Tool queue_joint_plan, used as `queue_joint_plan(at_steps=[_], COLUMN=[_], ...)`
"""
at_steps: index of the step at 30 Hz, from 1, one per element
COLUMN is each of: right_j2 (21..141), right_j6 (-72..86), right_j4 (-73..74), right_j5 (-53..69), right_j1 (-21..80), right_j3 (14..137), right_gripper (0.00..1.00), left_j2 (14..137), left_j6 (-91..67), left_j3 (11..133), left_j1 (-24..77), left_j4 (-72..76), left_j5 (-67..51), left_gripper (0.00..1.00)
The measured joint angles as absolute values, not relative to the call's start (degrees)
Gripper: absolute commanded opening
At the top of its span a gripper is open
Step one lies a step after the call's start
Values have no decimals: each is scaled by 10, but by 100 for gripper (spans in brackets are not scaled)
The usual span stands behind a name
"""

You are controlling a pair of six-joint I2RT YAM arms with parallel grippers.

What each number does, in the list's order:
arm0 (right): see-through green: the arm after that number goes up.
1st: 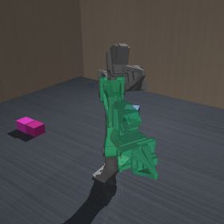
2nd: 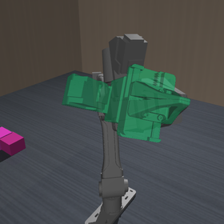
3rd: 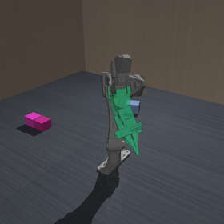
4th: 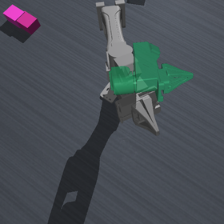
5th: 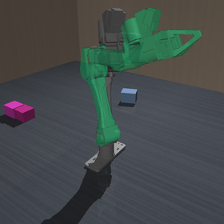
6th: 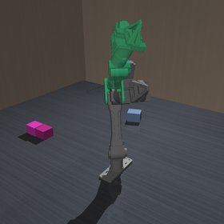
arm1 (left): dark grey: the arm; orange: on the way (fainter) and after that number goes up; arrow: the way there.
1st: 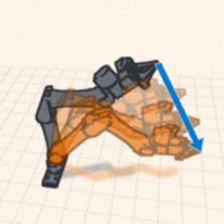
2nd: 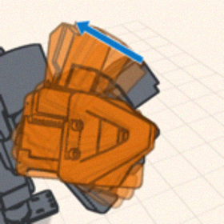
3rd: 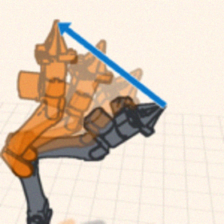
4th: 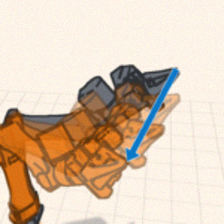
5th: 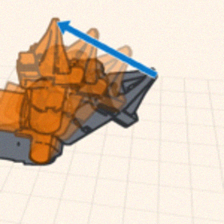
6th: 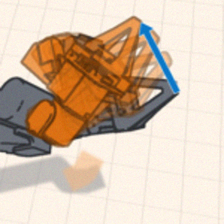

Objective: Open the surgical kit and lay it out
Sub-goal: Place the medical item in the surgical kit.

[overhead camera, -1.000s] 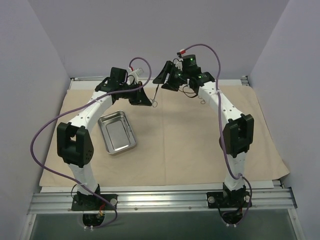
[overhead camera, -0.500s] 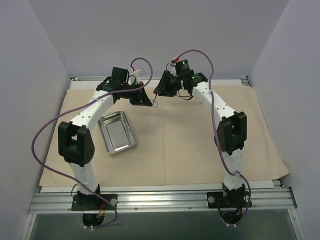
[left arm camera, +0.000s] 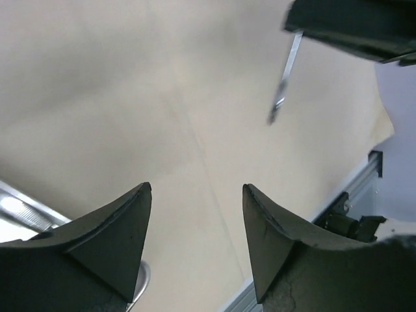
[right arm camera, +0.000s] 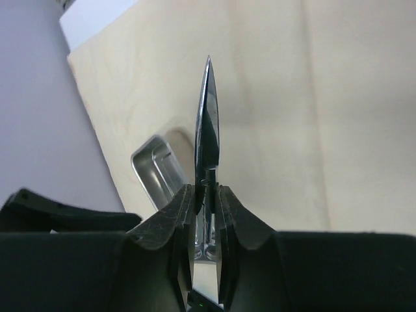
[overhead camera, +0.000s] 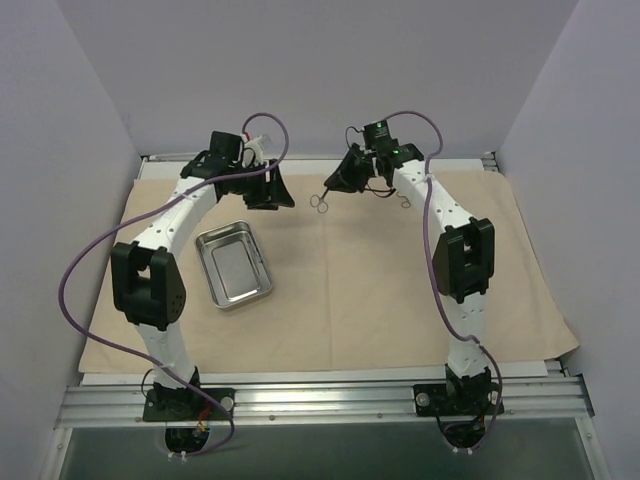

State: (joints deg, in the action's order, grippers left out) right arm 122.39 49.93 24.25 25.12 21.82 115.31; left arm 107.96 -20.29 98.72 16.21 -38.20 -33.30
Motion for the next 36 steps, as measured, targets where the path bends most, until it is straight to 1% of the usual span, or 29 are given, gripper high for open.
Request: queue_joint_plan(at_steps=[6,11,14,24,36], right_j2=[1234,1237,1246,1291,1363], right_j6=[597,667,695,723,726], right_j4=[307,364,402,436,439], right_j5=[178,109,74,29,7], right_j1=[127,49,15,-24,-49], right_j3=[1153,1155,1163,1161,1173], right_gripper=[0,0,0,0,0], left_j2=[1045,1025,1025,1031,1051], left_j6=[-187,-182,-182,-184,-189], left_j3=[943,918,910,909,910], left_j1=[99,82,75,28,18], left_j4=[-405,-411,-416,-417,-424], left_j5=[-276,-266,-266,-266,-266], left_gripper=[65,61,61,59,58])
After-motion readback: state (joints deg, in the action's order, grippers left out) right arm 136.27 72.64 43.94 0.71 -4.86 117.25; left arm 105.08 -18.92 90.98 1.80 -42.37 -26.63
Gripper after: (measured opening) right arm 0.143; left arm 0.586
